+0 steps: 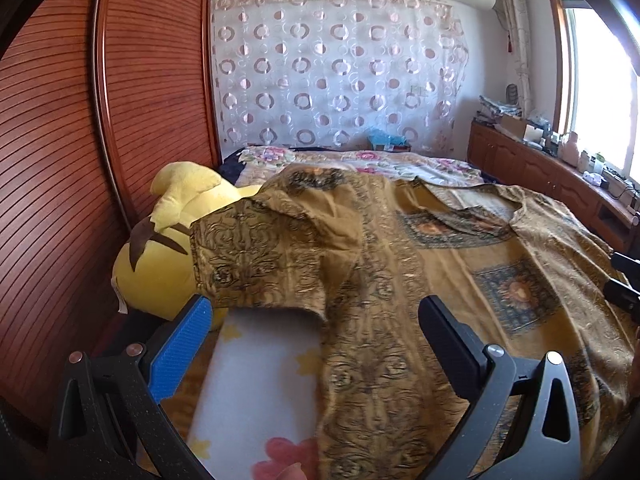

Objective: Fold small clothes
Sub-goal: 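Grasp the golden shirt's side edge with the left tool and fold it inward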

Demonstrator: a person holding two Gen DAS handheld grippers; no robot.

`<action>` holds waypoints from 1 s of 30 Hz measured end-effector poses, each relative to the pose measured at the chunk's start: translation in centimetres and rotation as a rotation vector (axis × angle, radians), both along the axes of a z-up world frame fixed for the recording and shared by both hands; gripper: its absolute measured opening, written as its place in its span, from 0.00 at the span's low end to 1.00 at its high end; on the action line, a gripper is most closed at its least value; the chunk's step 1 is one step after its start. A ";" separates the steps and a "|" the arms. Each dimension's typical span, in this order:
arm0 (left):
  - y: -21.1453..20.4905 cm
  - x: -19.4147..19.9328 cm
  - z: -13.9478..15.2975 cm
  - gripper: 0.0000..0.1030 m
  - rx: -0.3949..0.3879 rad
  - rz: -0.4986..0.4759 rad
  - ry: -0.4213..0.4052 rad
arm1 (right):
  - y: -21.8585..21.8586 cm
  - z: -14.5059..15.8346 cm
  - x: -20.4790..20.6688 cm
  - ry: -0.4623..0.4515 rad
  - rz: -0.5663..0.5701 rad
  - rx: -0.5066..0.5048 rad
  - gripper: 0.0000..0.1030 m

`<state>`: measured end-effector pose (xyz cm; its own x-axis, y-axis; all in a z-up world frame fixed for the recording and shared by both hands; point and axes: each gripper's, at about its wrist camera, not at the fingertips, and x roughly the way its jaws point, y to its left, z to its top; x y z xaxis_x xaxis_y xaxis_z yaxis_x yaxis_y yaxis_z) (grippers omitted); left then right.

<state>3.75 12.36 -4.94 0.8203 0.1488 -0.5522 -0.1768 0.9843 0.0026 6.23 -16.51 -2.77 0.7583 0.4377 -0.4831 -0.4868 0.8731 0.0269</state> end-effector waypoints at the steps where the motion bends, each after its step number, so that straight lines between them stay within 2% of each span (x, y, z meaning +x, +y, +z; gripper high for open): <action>1: 0.4 0.2 -0.2 1.00 0.005 0.004 0.006 | -0.1 0.0 0.0 0.003 0.004 -0.001 1.00; 6: 3.2 1.9 -0.9 1.00 0.020 0.024 0.058 | 0.2 -0.5 0.3 0.019 0.022 -0.022 1.00; 8: 4.3 2.5 -1.1 1.00 -0.008 0.017 0.074 | 0.2 -0.7 0.3 0.032 0.031 -0.025 1.00; 14: 7.3 3.9 -1.9 0.89 -0.091 0.006 0.113 | 1.2 -0.9 0.2 0.057 0.058 -0.056 1.00; 17: 8.8 4.4 -2.5 0.85 -0.174 -0.011 0.127 | 1.6 -1.1 0.1 0.065 0.073 -0.065 1.00; 20: 9.7 5.0 -3.4 0.81 -0.221 -0.009 0.152 | 1.8 -1.1 -0.2 0.069 0.089 -0.072 1.00; 24: 11.2 5.8 -4.5 0.80 -0.286 0.012 0.186 | 2.3 -1.3 -0.2 0.055 0.094 -0.087 1.00; 27: 11.7 6.0 -4.3 0.74 -0.300 0.010 0.171 | 2.0 -1.4 -0.2 0.057 0.094 -0.083 1.00; 30: 12.0 6.4 -3.8 0.59 -0.309 -0.004 0.154 | 1.9 -1.5 0.1 0.063 0.092 -0.078 1.00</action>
